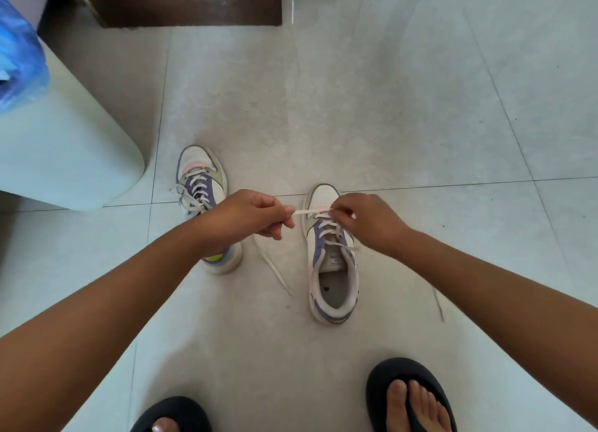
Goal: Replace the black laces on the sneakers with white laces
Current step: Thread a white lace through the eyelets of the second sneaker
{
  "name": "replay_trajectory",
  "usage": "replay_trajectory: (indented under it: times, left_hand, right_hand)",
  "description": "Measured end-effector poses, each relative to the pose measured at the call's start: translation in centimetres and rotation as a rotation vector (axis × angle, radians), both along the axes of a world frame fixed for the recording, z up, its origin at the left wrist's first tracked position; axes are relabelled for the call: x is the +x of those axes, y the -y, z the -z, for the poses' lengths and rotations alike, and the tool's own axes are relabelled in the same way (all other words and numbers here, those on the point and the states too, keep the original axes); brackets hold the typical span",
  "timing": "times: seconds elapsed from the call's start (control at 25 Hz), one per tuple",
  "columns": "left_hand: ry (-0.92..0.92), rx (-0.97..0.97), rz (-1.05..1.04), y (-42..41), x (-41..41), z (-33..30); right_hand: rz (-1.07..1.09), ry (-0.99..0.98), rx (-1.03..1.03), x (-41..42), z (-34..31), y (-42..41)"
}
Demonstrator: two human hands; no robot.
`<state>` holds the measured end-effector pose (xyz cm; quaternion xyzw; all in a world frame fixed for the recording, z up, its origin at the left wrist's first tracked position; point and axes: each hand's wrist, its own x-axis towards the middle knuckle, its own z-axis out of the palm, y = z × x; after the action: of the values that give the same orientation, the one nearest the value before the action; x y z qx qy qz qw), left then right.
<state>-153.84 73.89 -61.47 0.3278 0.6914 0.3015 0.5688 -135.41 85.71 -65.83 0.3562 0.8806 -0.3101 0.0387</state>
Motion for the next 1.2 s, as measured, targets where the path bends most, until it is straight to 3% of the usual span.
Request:
replay_trajectory:
  times: [0.16, 0.32, 0.48, 0.6, 0.68, 0.8, 0.84, 0.88, 0.96, 1.0, 1.08, 1.2]
  left_hand:
    - [0.011, -0.046, 0.033, 2.7, -2.1, 0.0]
    - [0.106, -0.001, -0.072, 4.5, -4.1, -0.5]
    - [0.285, 0.216, -0.211, 6.1, -7.4, -2.6]
    - [0.59, 0.372, -0.328, 6.5, -10.9, -4.8]
    - [0.761, 0.324, -0.532, 7.2, -14.5, -4.5]
    - [1.003, 0.377, -0.478, 6.0, -14.7, -4.0]
    - [1.069, 0.405, -0.367, 5.1, -12.9, -3.8]
    - [1.03, 0.399, -0.301, 4.3, -10.7, -3.5]
    - [0.584, 0.279, -0.335, 2.8, -6.0, -2.8]
    - [0.464, 0.204, -0.366, 2.1, -4.2, -1.9]
    - [0.41, 0.011, -0.366, 0.9, -0.8, 0.1]
    - [0.441, -0.17, -0.446, -0.1, 2.3, 3.0]
  right_hand:
    - [0.357, 0.052, -0.145, 1.5, 1.4, -2.1]
    - [0.434, 0.093, -0.222, 2.3, 2.8, -2.1]
    - [0.482, 0.086, -0.241, 2.4, 2.9, -2.4]
    - [0.459, 0.119, -0.224, 2.3, 2.6, -2.4]
    - [0.419, 0.151, -0.174, 2.0, 2.6, -2.3]
    - [0.402, 0.078, -0.113, 1.3, 1.8, -1.9]
    - [0.392, 0.025, -0.13, 0.8, 1.3, -1.7]
    - [0.37, -0.029, -0.188, 0.3, 0.7, -1.4]
    - [0.323, -0.13, -0.39, -0.7, -0.2, -0.6]
    - [0.328, -0.178, -0.489, -1.0, -0.6, -0.2]
    - [0.396, -0.253, -0.545, -0.9, -0.8, 0.3]
    - [0.394, -0.145, -0.257, 0.4, -0.6, 0.5]
